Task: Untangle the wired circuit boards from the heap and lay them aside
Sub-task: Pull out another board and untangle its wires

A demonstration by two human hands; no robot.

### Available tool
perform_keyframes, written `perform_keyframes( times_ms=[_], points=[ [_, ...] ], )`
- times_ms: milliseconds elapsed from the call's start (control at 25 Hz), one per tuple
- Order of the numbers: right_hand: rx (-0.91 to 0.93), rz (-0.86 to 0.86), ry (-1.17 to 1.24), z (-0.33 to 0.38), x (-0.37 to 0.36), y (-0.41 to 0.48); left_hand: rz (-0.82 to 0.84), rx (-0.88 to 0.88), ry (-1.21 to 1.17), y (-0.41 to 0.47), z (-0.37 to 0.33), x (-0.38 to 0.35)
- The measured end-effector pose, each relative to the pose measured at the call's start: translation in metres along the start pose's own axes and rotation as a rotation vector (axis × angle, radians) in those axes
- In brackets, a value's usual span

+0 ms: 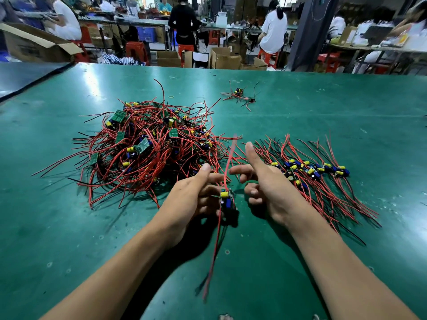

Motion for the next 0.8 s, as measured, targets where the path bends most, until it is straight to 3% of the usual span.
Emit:
perform_keyframes(
  times_ms=[320, 400, 560, 680, 800],
  points=[
    [0.266, 0.159, -0.541, 0.006, -0.016, -0.010, 0.049, 0.004, -0.057, 0.004, 0.001, 0.000],
    [0.309, 0.063, -0.483, 0.012, -0.006, -0.004, 0.053, 0.002, -0.052, 0.005, 0.002, 0.000],
    [0.424, -0.295, -0.440, 0.031, 0.034, 0.003, 0.018, -0.060, 0.031, 0.005, 0.002, 0.002],
    [0.503, -0.551, -0.637, 0.044, 0.061, -0.002, 0.005, -0.096, 0.118, 0.005, 0.003, 0.003],
    [0.500, -0.658, -0.856, 0.048, 0.072, -0.006, -0.005, -0.102, 0.149, 0.004, 0.002, 0.002]
  ],
)
Point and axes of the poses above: each hand's wrist, its own y-axis towards the middle knuckle, its own x-axis out of the back of the hand, z = x × y, the point moved 6 cm from there along y, towards the middle knuckle, and after that the axes turned 8 degrees about y, right-handed, at the moved point
